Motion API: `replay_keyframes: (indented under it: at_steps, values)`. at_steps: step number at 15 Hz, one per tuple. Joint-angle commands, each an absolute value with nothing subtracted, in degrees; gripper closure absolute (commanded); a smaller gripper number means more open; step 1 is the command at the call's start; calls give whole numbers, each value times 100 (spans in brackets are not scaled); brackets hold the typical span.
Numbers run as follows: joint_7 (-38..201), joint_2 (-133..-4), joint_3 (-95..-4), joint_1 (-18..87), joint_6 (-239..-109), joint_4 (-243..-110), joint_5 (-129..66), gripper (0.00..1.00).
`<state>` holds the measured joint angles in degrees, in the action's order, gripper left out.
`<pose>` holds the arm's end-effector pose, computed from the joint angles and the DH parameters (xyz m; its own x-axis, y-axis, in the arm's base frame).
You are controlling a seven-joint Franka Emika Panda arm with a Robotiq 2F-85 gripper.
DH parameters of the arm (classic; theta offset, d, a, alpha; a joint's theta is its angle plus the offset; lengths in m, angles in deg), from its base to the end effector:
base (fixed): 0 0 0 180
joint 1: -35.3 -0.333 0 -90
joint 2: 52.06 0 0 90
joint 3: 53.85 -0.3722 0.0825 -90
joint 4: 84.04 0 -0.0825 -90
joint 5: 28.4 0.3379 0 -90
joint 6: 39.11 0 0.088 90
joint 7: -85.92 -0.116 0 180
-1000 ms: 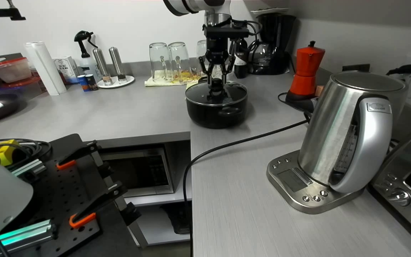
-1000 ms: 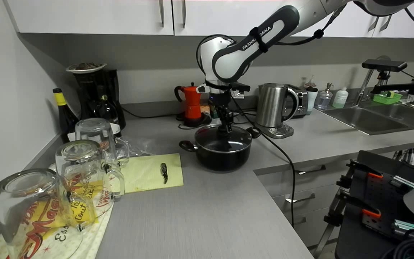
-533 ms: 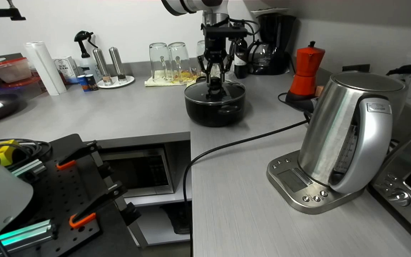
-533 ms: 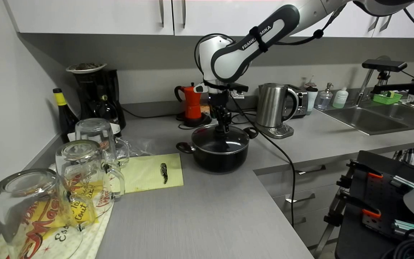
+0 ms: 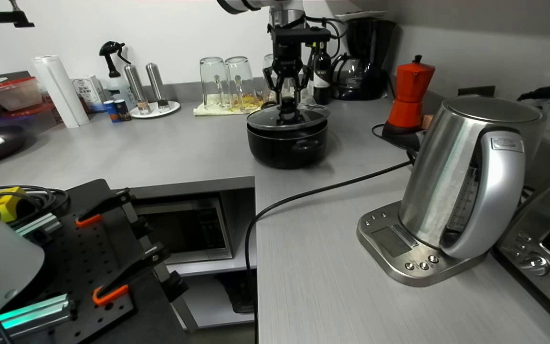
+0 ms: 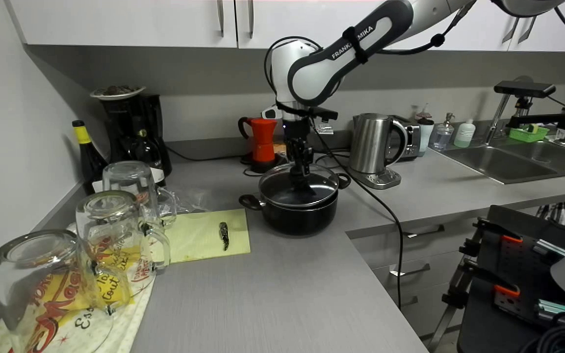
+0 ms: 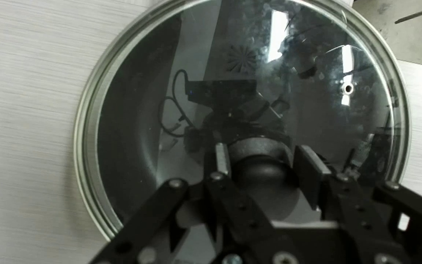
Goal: Take the lid off of the pot
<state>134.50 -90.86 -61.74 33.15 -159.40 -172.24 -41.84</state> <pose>0.6862 0.0890 0.3118 0.4229 0.8935 -0.1510 0.9026 -0.4301 -0.0171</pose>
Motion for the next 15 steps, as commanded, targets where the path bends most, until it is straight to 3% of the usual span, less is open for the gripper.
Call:
replay_keyframes:
  at_steps: [1,15]
  values:
    - [13660,-8634,-6231,3396,-16097,-17558,-4102,77]
    - [14040,-7706,-6292,3206,-16412,-18637,-4290,77]
